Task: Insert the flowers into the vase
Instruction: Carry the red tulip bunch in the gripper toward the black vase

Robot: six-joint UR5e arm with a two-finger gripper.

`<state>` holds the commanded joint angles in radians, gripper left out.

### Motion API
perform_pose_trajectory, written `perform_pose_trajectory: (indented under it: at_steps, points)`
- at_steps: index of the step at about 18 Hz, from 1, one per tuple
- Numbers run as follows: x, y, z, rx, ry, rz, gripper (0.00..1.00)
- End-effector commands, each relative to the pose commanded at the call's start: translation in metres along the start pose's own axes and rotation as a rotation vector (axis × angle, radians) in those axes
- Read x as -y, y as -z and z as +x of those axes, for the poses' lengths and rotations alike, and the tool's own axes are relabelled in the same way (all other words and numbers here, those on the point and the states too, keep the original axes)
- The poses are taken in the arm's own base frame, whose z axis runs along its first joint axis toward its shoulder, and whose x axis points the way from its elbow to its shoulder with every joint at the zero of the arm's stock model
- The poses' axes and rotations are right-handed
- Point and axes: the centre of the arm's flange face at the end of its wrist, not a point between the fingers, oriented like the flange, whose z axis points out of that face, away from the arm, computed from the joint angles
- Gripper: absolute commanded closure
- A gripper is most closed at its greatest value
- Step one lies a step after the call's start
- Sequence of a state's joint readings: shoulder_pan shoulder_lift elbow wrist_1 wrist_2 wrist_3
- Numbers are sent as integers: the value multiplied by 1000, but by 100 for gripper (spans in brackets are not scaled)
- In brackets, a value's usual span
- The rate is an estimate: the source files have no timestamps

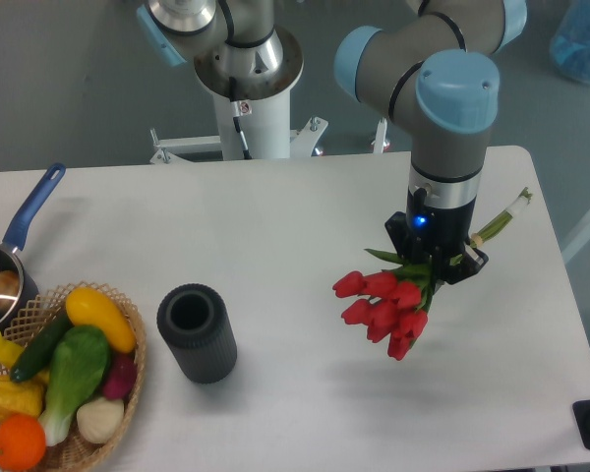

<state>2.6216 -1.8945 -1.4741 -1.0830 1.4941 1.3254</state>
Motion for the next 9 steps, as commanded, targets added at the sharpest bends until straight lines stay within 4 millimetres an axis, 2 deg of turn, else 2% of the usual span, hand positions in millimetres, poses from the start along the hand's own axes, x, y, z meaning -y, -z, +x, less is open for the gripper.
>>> perform_pose_trajectory:
  at_steps: [4, 7, 9]
  points:
    - [5, 14, 5, 14, -6, 13, 78]
    - [8, 15, 7, 9, 3, 33, 78]
    - [8, 18, 2, -6, 41, 134, 79]
